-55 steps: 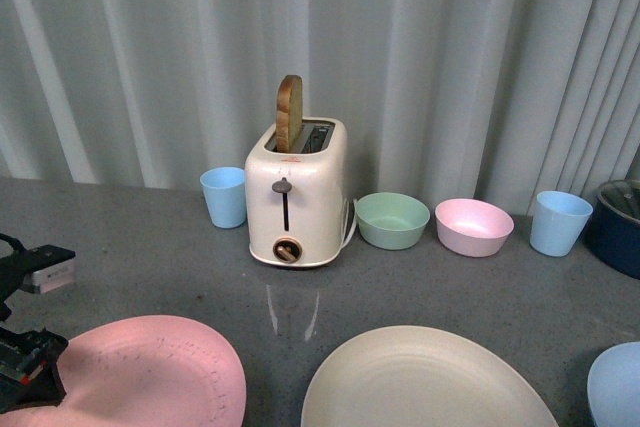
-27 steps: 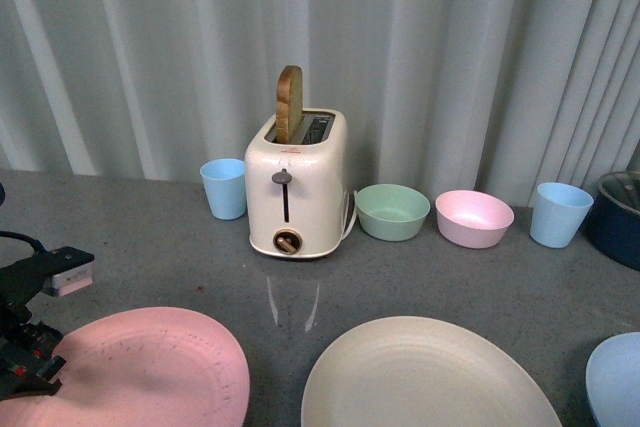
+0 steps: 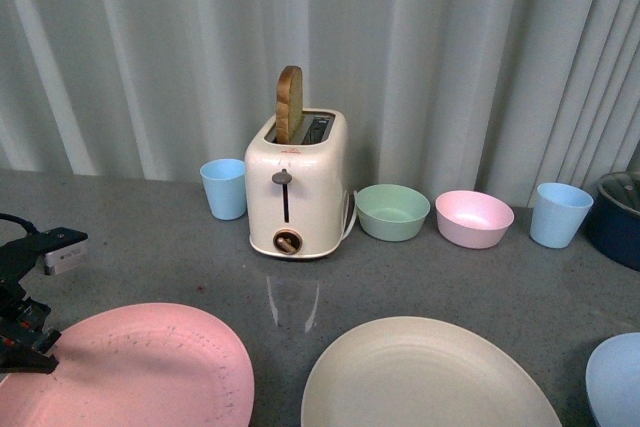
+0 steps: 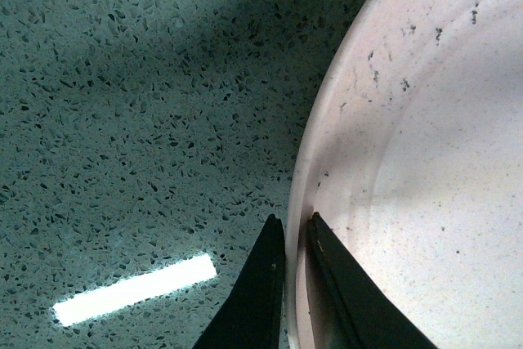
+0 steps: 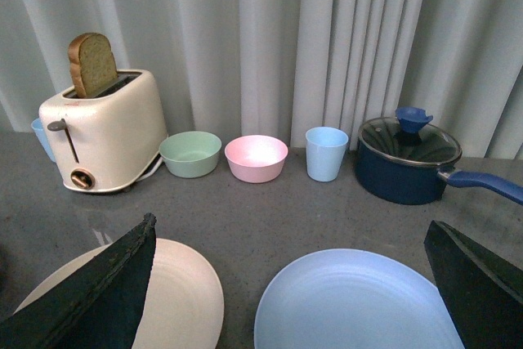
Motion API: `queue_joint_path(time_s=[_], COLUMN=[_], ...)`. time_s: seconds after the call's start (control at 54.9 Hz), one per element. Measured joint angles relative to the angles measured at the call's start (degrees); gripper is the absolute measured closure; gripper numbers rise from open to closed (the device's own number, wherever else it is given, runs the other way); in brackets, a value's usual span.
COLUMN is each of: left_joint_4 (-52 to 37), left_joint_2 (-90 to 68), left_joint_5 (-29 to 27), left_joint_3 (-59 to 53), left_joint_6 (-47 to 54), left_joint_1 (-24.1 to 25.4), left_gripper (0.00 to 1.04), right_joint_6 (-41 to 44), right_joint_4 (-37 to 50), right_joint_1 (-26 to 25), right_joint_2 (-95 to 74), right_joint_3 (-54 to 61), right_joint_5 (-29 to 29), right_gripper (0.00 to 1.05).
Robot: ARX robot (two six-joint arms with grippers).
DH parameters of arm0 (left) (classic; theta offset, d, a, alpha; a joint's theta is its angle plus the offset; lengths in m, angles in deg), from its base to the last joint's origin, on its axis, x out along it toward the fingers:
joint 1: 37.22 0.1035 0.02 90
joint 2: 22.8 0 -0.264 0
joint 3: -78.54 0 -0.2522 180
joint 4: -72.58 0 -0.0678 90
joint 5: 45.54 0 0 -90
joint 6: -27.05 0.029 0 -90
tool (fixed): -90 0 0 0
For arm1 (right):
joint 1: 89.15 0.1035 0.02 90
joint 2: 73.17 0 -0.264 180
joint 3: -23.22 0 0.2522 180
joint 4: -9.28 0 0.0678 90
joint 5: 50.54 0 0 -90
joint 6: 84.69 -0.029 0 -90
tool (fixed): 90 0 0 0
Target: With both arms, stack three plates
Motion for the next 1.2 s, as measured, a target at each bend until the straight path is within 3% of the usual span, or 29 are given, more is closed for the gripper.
queue_joint_path(time_s=[0.419, 0.673, 0.819, 0.946, 1.201], left_joint_4=[6.34, 10.47, 11.78, 13.0, 12.83], left_joint_2=[4.74, 8.63, 11.32, 12.44, 9.4], left_joint_5=[1.33, 3.3, 4.81, 8.26, 6.93], left_joint_3=[4.9, 9.31, 10.29, 10.88, 12.31], left_joint_6=[0.22, -1.88, -4.39, -8.37, -13.68], left_joint_1=[2.62, 1.53, -2.08, -9.05, -20.06], left_gripper=[1.01, 1.01, 1.01, 1.01, 1.01], right_joint_6=[0.0, 0.0, 0.0, 0.0, 0.0], right_joint_4=[0.0, 0.0, 0.0, 0.0, 0.0], right_joint_1=[0.0, 0.0, 0.0, 0.0, 0.0], right_joint_2=[0.0, 0.0, 0.0, 0.0, 0.0], right_joint_3=[0.0, 0.0, 0.0, 0.0, 0.0], right_joint_5=[0.0, 0.0, 0.0, 0.0, 0.0], right_gripper=[0.07, 0.07, 0.07, 0.07, 0.07])
